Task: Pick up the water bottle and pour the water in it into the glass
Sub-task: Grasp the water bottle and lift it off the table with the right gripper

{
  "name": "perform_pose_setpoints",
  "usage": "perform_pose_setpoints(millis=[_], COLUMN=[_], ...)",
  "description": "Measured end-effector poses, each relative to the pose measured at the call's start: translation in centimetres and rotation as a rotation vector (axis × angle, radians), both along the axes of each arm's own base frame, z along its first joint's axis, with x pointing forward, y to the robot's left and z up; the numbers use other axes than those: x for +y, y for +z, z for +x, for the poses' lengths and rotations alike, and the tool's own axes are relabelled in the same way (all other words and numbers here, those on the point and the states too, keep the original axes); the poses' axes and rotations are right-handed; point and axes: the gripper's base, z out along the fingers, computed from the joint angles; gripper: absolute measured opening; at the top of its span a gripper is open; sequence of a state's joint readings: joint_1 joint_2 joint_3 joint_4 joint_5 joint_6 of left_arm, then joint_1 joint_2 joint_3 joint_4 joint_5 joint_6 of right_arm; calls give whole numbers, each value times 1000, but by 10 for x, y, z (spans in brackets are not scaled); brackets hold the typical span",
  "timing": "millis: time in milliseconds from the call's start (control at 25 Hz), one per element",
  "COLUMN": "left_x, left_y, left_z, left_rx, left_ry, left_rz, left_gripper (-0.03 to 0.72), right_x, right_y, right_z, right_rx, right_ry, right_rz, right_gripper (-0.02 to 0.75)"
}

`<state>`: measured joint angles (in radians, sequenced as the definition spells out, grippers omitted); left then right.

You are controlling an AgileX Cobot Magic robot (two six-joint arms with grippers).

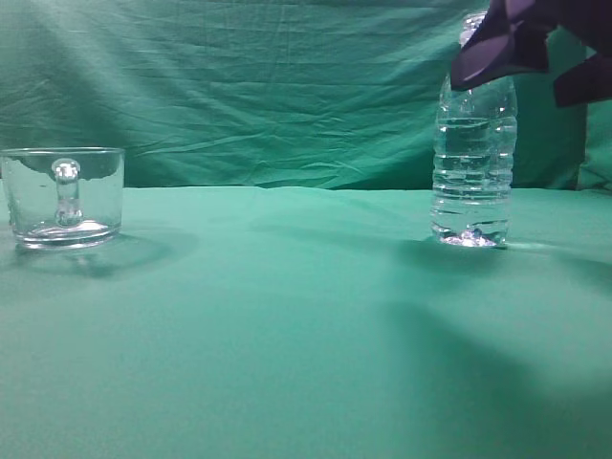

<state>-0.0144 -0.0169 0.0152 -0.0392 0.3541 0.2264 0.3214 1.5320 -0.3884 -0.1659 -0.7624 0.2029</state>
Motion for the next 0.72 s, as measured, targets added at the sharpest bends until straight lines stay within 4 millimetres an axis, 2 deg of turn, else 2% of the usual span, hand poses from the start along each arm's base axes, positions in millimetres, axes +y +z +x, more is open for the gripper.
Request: perform_pose_setpoints(millis=[640,720], left_x=[0,0], left_y=[0,0], left_z=[0,0], left_rx=[0,0], left_ry=[0,0], left_rz=[0,0], left_gripper=[0,0], right_x=[20,22], right_y=[-43,-45], right_z=[57,61], right_rx=[-12,-27], right_ry=[-6,5], right_rz=[41,45], right_gripper=[668,589])
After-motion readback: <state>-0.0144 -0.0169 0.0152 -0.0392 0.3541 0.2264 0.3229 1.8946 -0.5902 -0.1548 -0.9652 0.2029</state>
